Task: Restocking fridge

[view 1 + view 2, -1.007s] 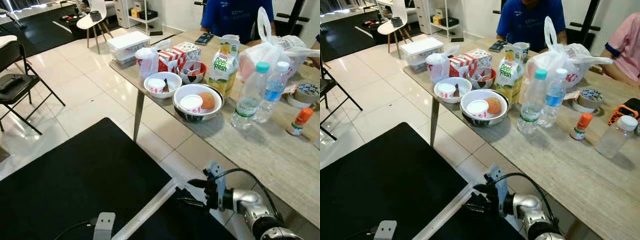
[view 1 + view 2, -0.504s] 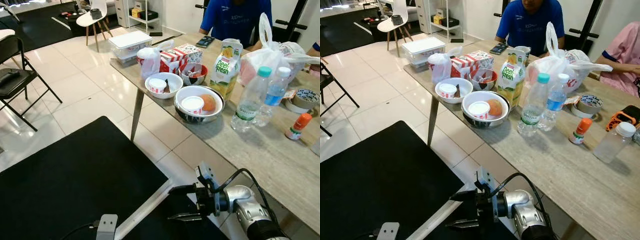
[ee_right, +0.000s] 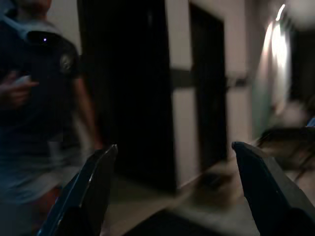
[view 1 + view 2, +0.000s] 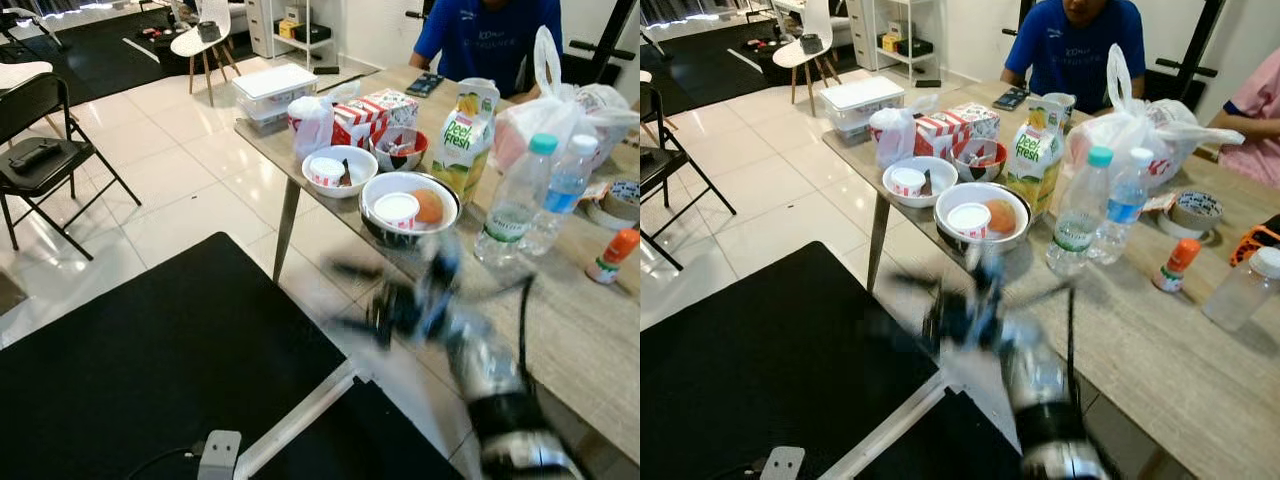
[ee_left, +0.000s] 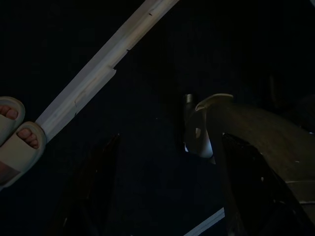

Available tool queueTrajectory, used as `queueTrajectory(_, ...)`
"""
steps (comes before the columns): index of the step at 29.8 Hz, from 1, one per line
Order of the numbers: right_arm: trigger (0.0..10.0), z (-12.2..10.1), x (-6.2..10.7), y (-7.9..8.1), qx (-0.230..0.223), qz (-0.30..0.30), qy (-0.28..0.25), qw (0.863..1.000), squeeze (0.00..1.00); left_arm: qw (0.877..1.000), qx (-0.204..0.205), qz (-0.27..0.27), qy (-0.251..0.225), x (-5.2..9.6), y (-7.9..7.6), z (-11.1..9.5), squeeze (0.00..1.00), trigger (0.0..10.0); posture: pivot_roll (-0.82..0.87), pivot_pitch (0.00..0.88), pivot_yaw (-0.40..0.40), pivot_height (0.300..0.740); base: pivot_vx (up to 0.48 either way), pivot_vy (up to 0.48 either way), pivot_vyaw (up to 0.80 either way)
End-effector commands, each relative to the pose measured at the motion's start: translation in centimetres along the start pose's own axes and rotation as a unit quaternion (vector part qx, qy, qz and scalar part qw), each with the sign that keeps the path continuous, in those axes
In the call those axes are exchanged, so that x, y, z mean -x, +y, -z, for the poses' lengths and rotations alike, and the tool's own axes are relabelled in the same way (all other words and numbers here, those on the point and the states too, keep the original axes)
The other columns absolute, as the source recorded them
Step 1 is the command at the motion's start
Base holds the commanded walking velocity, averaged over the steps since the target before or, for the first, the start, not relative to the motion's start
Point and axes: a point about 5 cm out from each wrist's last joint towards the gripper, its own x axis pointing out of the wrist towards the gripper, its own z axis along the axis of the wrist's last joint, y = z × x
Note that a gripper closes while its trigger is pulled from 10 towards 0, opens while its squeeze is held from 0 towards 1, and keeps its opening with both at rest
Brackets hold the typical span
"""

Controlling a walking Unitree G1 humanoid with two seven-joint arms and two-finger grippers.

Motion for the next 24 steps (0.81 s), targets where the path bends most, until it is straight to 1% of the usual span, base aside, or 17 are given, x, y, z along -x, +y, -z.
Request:
queueTrajectory(1,10.0,-0.6,0.4,-0.9,0.019,0.062,-0.015,0.998,0.0,1.0,-0.004,0.006,0.013,0.1,-0.4,0.9,0.0,10.0,0.0,0.0,0.024,0.74,0.0,0.0,0.0)
queueTrajectory(4,10.0,-1.6,0.3,-1.7,0.04,0.097,-0.023,0.994,0.0,1.0,-0.004,0.006,0.014,0.1,-0.4,0.9,0.0,10.0,0.0,0.0,0.024,0.74,0.0,0.0,0.0)
queueTrajectory(8,10.0,-1.9,0.2,-1.7,0.04,0.104,-0.025,0.993,0.0,1.0,-0.004,0.006,0.014,0.1,-0.4,0.9,0.0,10.0,0.0,0.0,0.024,0.74,0.0,0.0,0.0)
queueTrajectory(9,10.0,-2.3,0.2,-1.9,0.043,0.115,-0.027,0.992,0.0,1.0,-0.004,0.006,0.015,0.1,-0.4,0.9,0.0,10.0,0.0,0.0,0.024,0.74,0.0,0.0,0.0)
queueTrajectory(10,10.0,-4.4,0.5,-3.2,0.082,0.17,-0.04,0.981,0.0,1.0,-0.002,0.008,0.011,0.0,-0.7,0.7,0.0,10.0,0.01,0.0,0.017,0.74,0.0,0.0,0.0)
queueTrajectory(11,10.0,-4.4,0.5,-3.2,0.082,0.17,-0.04,0.981,0.0,1.0,-0.002,0.008,0.011,0.0,-0.7,0.7,0.0,10.0,0.01,0.0,0.017,0.74,0.0,0.0,0.0)
queueTrajectory(12,10.0,-6.8,1.0,-4.7,0.12,0.242,-0.053,0.961,0.0,1.0,-0.001,0.01,0.009,-0.1,-0.9,0.5,0.0,10.0,0.01,0.0,0.017,0.74,0.0,0.0,0.0)
queueTrajectory(13,10.0,-6.8,1.0,-4.7,0.12,0.242,-0.053,0.961,0.0,1.0,-0.001,0.01,0.009,-0.1,-0.9,0.5,0.0,10.0,0.01,0.0,0.017,0.74,0.0,0.0,0.0)
queueTrajectory(14,10.0,-8.9,1.6,-5.8,0.158,0.308,-0.06,0.936,0.0,1.0,0.0,0.011,0.007,-0.1,-1.1,0.4,0.0,10.0,0.01,0.0,0.015,0.74,0.0,0.0,0.0)
queueTrajectory(15,10.0,-10.3,2.0,-6.5,0.184,0.352,-0.062,0.916,0.0,1.0,0.001,0.012,0.006,-0.2,-1.1,0.4,0.0,10.0,0.01,0.0,0.015,0.74,0.0,0.0,0.0)
queueTrajectory(16,10.0,-10.9,2.2,-7.0,0.212,0.386,-0.043,0.897,0.0,1.0,0.001,0.012,0.008,-0.1,-1.2,0.5,0.0,10.0,0.0,0.0,0.015,0.74,0.0,0.0,0.0)
queueTrajectory(17,10.0,-10.9,2.2,-7.0,0.212,0.386,-0.043,0.897,0.0,1.0,0.001,0.012,0.008,-0.1,-1.2,0.5,0.0,10.0,0.0,0.0,0.015,0.74,0.0,0.0,0.0)
queueTrajectory(18,10.0,-11.1,2.4,-7.2,0.231,0.405,-0.027,0.884,0.0,1.0,0.001,0.012,0.009,-0.1,-1.2,0.6,0.0,10.0,0.0,0.0,0.015,0.74,0.0,0.0,0.0)
queueTrajectory(19,10.0,-11.1,2.4,-7.2,0.231,0.405,-0.027,0.884,0.0,1.0,0.001,0.012,0.009,-0.1,-1.2,0.6,0.0,10.0,0.0,0.0,0.015,0.74,0.0,0.0,0.0)
queueTrajectory(21,10.0,-11.1,2.6,-7.8,0.248,0.436,-0.001,0.865,0.0,1.0,0.002,0.012,0.011,-0.1,-1.2,0.7,0.0,10.0,0.01,0.0,0.014,0.74,0.0,0.0,0.0)
queueTrajectory(23,10.0,-11.0,2.6,-8.0,0.248,0.444,0.005,0.861,0.0,1.0,0.002,0.012,0.011,-0.1,-1.2,0.8,0.0,10.0,0.01,0.0,0.014,0.74,0.0,0.0,0.0)
queueTrajectory(24,10.0,-11.1,2.7,-8.2,0.253,0.453,0.014,0.855,0.0,1.0,0.003,0.012,0.011,-0.1,-1.2,0.8,0.0,10.0,0.01,0.0,0.013,0.74,0.0,0.0,0.0)
